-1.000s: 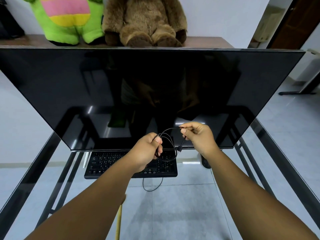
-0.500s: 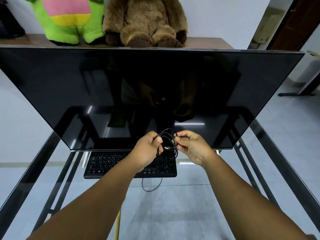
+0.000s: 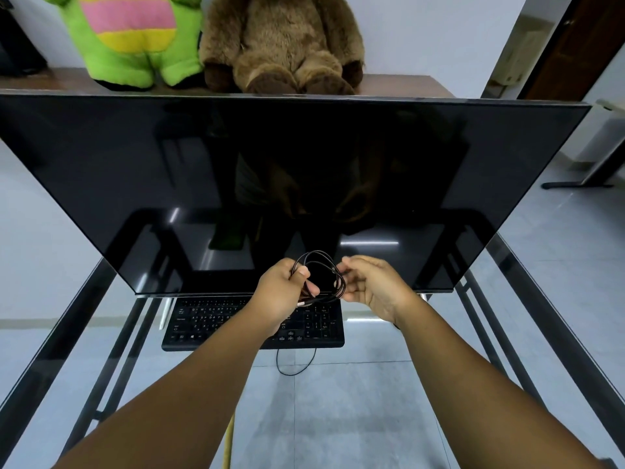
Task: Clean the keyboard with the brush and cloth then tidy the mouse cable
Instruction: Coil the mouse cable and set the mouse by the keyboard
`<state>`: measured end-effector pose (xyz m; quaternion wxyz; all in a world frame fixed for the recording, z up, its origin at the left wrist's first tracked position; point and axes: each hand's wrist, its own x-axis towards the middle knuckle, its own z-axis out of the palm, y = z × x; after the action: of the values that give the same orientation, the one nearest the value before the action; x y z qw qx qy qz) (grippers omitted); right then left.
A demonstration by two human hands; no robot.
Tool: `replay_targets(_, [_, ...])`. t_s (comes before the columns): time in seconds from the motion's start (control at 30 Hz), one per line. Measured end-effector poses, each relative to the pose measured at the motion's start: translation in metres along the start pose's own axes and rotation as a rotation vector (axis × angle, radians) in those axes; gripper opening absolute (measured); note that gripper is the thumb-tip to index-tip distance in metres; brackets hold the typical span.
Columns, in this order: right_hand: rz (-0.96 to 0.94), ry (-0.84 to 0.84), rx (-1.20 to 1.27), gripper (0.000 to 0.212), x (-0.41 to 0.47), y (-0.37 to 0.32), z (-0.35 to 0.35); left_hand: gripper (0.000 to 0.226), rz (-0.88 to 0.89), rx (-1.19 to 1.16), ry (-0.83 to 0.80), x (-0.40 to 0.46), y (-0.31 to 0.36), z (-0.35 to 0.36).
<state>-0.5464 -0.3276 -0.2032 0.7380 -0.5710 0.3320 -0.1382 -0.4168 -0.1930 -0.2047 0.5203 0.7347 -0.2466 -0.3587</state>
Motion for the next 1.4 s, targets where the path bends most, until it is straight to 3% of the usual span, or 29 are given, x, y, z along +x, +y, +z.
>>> replay_targets(0.17, [-0.018, 0.004, -0.127, 0.022, 0.001, 0.004, -0.003, 0.018, -0.09, -0.124, -0.027, 0.001, 0.003, 0.001])
replay_targets(0.33, [0.019, 0.092, -0.084, 0.018, 0.006, 0.01, -0.002, 0.021, -0.176, -0.353, -0.072, -0.003, 0.002, 0.0])
replay_targets(0.7, [0.086, 0.255, 0.097, 0.005, 0.008, 0.02, 0.002, 0.036, -0.122, -0.633, -0.193, -0.011, -0.009, 0.004])
replay_targets(0.83, [0.078, 0.27, 0.139, 0.004, 0.006, 0.016, 0.002, 0.054, -0.127, -0.771, -0.199, -0.007, -0.017, 0.003])
replay_targets(1.0, [0.068, 0.275, 0.145, 0.004, 0.005, 0.016, 0.002, 0.058, -0.063, -0.694, -0.229, -0.009, -0.022, 0.005])
replay_targets(1.2, [0.048, 0.27, 0.096, 0.006, 0.005, 0.023, 0.004, 0.047, -0.042, -0.632, -0.063, -0.013, -0.024, 0.017])
replay_targets(1.4, [0.031, 0.196, 0.082, 0.014, -0.001, 0.026, 0.004, 0.034, -0.108, -0.746, 0.153, -0.012, -0.02, 0.026])
